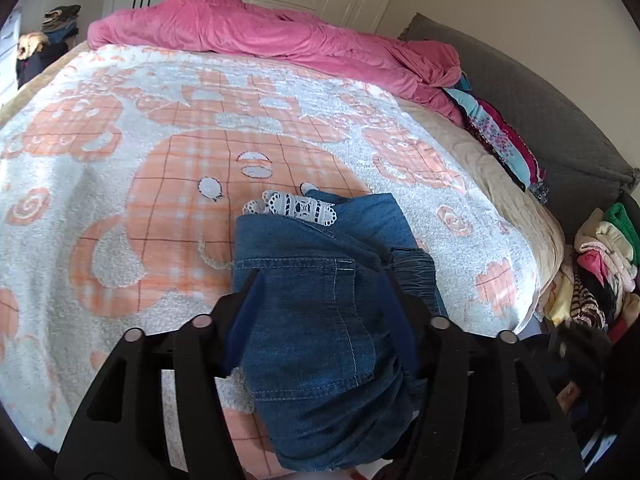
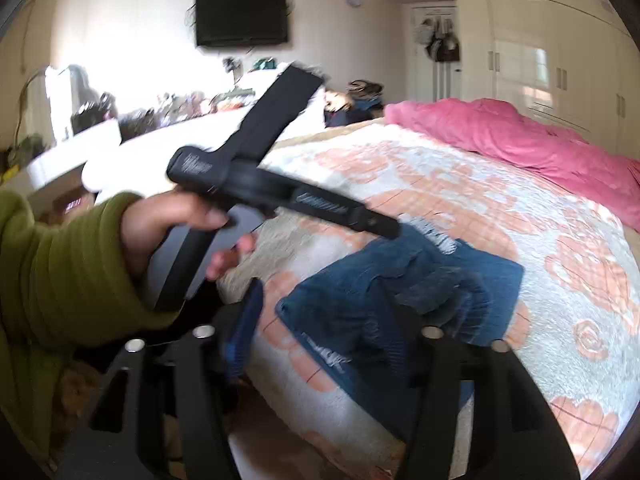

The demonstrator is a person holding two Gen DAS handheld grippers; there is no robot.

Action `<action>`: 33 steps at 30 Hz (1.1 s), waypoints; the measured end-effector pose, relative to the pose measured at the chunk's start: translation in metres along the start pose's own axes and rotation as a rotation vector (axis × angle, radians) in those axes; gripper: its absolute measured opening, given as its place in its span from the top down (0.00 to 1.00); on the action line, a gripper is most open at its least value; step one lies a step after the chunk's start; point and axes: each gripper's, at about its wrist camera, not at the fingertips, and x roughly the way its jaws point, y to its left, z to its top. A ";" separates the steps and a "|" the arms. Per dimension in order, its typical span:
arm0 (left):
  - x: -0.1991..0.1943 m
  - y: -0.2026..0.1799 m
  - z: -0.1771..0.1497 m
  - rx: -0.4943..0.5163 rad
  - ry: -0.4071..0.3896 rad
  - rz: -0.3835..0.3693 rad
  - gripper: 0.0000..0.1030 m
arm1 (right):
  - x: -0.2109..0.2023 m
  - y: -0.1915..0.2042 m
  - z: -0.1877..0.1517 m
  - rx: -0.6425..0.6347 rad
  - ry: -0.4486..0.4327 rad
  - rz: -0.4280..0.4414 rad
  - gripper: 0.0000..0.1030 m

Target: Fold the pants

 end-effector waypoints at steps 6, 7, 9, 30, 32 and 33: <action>-0.010 0.001 -0.001 0.005 -0.026 0.015 0.42 | -0.009 -0.019 -0.001 0.089 -0.035 -0.043 0.31; -0.011 0.002 -0.002 0.007 -0.028 0.018 0.41 | -0.012 -0.024 -0.001 0.114 -0.045 -0.055 0.31; -0.012 0.004 -0.002 0.006 -0.034 0.030 0.38 | -0.014 -0.034 0.000 0.158 -0.053 -0.076 0.31; 0.007 0.015 -0.017 0.006 0.012 0.066 0.28 | 0.002 -0.096 -0.036 0.463 0.064 -0.278 0.21; 0.010 0.017 -0.018 0.007 0.021 0.067 0.27 | 0.006 -0.098 -0.039 0.472 0.089 -0.281 0.21; 0.012 0.017 -0.019 0.006 0.025 0.068 0.27 | 0.009 -0.099 -0.041 0.478 0.099 -0.283 0.21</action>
